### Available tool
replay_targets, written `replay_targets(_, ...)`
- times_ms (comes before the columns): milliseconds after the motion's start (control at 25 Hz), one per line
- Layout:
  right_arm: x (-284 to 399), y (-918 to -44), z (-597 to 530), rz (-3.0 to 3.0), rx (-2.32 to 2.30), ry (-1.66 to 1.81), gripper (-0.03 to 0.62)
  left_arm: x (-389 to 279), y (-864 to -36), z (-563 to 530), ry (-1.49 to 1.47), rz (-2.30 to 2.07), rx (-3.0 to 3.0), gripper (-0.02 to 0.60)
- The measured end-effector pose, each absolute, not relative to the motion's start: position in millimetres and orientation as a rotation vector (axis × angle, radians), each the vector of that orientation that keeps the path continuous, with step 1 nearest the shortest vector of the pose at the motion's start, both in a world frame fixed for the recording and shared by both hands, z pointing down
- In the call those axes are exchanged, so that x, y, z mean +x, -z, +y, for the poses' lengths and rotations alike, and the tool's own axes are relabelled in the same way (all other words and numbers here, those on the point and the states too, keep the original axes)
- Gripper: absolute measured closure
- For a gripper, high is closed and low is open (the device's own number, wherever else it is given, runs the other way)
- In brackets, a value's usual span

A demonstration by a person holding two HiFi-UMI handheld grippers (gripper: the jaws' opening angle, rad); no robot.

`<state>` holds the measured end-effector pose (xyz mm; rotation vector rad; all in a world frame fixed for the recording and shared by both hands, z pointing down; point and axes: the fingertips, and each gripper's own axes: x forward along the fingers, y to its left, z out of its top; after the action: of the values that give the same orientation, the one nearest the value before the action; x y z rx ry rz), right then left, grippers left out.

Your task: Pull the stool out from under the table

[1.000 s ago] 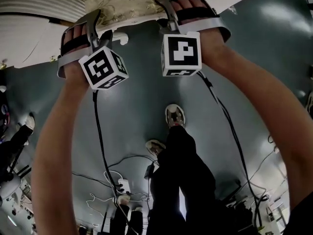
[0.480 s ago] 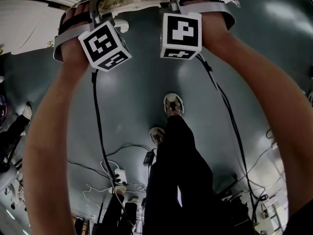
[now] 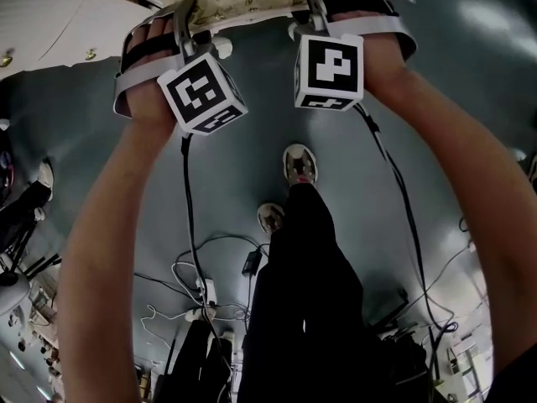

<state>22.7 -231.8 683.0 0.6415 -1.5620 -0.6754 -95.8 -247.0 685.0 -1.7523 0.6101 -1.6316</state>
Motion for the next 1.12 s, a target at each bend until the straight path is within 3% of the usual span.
replay_targets(1120, 16.9, -685.0, -43.2, -1.496, 0.601, 0.528, 0.341, -102.7, -684.4, -66.7, 1.609, 0.476, -1.783, 0.318)
